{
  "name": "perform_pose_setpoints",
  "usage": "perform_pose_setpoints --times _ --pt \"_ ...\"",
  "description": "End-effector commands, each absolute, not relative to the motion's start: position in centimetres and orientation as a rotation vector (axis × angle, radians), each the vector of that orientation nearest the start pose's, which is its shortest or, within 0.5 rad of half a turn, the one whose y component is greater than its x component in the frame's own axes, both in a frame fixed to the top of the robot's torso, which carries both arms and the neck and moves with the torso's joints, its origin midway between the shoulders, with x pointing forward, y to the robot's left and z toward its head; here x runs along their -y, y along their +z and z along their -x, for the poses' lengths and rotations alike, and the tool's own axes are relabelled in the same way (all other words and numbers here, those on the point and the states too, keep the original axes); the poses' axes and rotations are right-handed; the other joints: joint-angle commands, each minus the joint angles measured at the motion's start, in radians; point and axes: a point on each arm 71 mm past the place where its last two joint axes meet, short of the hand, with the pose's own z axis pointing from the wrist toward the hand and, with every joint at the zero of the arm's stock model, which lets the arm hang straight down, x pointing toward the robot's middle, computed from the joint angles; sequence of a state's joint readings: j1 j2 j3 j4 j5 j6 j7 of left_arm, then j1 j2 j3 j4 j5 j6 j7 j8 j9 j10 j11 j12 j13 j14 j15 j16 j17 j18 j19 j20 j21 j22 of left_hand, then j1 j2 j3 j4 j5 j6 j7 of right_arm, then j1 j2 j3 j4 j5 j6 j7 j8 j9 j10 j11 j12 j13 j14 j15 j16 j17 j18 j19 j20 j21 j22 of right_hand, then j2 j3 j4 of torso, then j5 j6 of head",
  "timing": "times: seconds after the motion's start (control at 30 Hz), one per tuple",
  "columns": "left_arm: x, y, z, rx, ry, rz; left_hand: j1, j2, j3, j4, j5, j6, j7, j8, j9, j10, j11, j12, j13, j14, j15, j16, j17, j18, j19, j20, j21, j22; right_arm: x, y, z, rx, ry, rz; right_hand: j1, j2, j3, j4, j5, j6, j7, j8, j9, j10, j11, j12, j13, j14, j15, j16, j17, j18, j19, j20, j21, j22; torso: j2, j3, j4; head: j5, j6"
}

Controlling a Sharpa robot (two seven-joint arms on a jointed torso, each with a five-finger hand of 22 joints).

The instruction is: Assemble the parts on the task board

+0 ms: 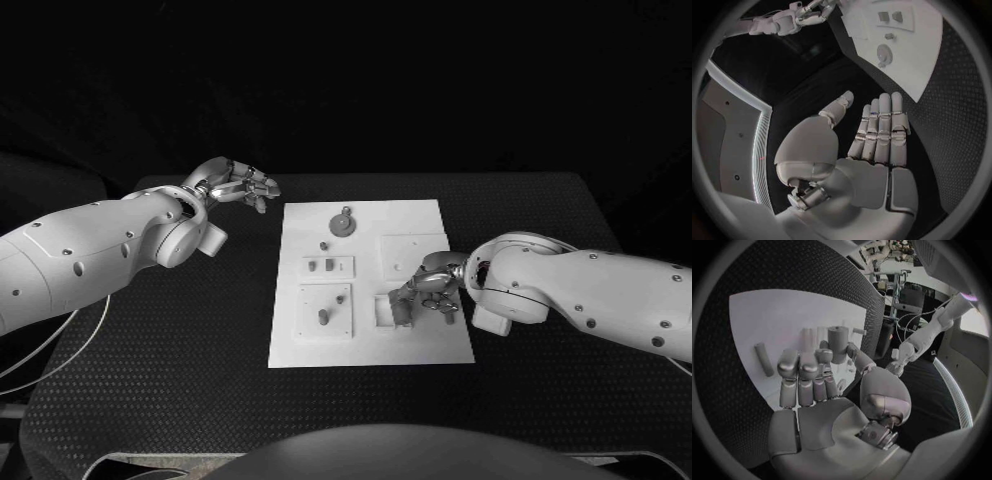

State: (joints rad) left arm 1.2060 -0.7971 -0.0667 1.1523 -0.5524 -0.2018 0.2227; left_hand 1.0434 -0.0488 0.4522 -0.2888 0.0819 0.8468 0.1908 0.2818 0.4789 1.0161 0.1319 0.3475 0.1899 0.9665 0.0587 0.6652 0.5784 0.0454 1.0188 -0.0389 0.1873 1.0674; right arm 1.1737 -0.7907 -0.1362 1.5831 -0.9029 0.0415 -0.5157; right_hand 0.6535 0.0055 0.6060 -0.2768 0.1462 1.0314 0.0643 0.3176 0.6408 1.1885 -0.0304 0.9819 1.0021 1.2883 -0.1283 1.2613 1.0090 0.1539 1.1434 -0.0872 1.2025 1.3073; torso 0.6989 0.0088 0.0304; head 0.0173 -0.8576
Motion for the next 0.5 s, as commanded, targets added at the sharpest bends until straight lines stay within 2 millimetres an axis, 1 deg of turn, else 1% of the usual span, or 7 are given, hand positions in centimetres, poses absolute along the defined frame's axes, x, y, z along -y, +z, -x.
perform_pose_setpoints --times 0.03,0.17,0.23,0.33,0.43,0.5 --pt "-29.25 -20.83 -54.01 -1.663 -1.042 0.679 -0.01 -0.003 -0.002 0.001 0.003 0.003 -0.007 0.003 -0.001 -0.001 -0.001 0.006 0.001 0.002 0.0 -0.001 0.001 0.017 0.006 -0.002 0.004 0.002 16.96 -26.74 -43.55 -2.485 0.584 -0.338 0.038 0.043 0.004 -0.009 0.006 0.017 0.01 0.0 -0.002 0.002 -0.006 -0.004 -0.001 0.0 -0.007 -0.004 -0.002 0.108 -0.002 0.006 -0.004 0.011 0.0 0.0 0.0007 0.001 -0.002" --pt "-29.24 -20.79 -54.04 -1.663 -1.042 0.679 -0.01 -0.003 -0.002 0.001 0.003 0.003 -0.007 0.003 -0.001 -0.001 -0.001 0.006 0.001 0.002 0.0 -0.001 0.002 0.017 0.006 -0.002 0.004 0.002 16.2 -26.9 -43.91 -2.481 0.579 -0.32 0.036 0.043 0.004 -0.008 0.006 0.018 0.01 -0.001 -0.002 0.002 -0.006 -0.004 -0.001 0.0 -0.007 -0.004 -0.002 0.108 -0.002 0.007 -0.005 0.011 -0.001 -0.0013 0.0014 0.0 -0.003" --pt "-29.16 -20.79 -54.05 -1.663 -1.045 0.678 -0.01 -0.003 -0.002 0.001 0.003 0.003 -0.007 0.003 -0.001 -0.002 -0.001 0.006 0.001 0.002 0.0 -0.001 0.002 0.017 0.006 -0.002 0.004 0.002 16.05 -27.0 -44.15 -2.472 0.566 -0.31 0.035 0.043 0.004 -0.007 0.006 0.018 0.01 -0.001 -0.002 0.002 -0.006 -0.004 -0.001 0.0 -0.007 -0.004 -0.002 0.108 -0.002 0.007 -0.005 0.011 0.0 -0.0012 0.0012 0.0 -0.003" --pt "-29.16 -20.78 -54.05 -1.663 -1.045 0.678 -0.01 -0.003 -0.002 0.001 0.003 0.003 -0.007 0.004 -0.001 -0.002 -0.001 0.006 0.001 0.002 0.0 -0.001 0.002 0.017 0.006 -0.002 0.004 0.002 16.11 -27.2 -44.34 -2.469 0.547 -0.298 0.035 0.043 0.005 -0.007 0.006 0.018 0.01 -0.002 -0.003 0.001 -0.006 -0.004 -0.001 0.0 -0.007 -0.004 -0.001 0.108 -0.002 0.007 -0.005 0.011 0.0 0.0007 0.0026 0.003 -0.005" --pt "-29.26 -20.76 -54.03 -1.662 -1.042 0.679 -0.01 -0.003 -0.002 0.001 0.003 0.002 -0.007 0.004 -0.001 -0.002 -0.001 0.006 0.001 0.002 0.0 -0.002 0.002 0.017 0.006 -0.002 0.004 0.002 16.18 -27.3 -44.41 -2.474 0.539 -0.286 0.034 0.044 0.005 -0.007 0.006 0.018 0.01 -0.002 -0.003 0.001 -0.006 -0.004 -0.001 0.0 -0.007 -0.004 -0.001 0.108 -0.002 0.007 -0.005 0.01 0.0 0.0007 0.0028 0.004 -0.007" --pt "-29.3 -20.74 -54.02 -1.661 -1.042 0.679 -0.01 -0.003 -0.002 0.001 0.003 0.002 -0.007 0.004 -0.001 -0.002 -0.001 0.006 0.002 0.002 0.0 -0.002 0.002 0.017 0.006 -0.002 0.004 0.002 16.21 -27.32 -44.5 -2.467 0.529 -0.275 0.033 0.044 0.005 -0.006 0.006 0.018 0.01 -0.002 -0.003 0.001 -0.006 -0.005 -0.002 0.0 -0.007 -0.004 -0.001 0.108 -0.002 0.007 -0.005 0.01 0.0 0.0009 0.0009 0.006 -0.007"
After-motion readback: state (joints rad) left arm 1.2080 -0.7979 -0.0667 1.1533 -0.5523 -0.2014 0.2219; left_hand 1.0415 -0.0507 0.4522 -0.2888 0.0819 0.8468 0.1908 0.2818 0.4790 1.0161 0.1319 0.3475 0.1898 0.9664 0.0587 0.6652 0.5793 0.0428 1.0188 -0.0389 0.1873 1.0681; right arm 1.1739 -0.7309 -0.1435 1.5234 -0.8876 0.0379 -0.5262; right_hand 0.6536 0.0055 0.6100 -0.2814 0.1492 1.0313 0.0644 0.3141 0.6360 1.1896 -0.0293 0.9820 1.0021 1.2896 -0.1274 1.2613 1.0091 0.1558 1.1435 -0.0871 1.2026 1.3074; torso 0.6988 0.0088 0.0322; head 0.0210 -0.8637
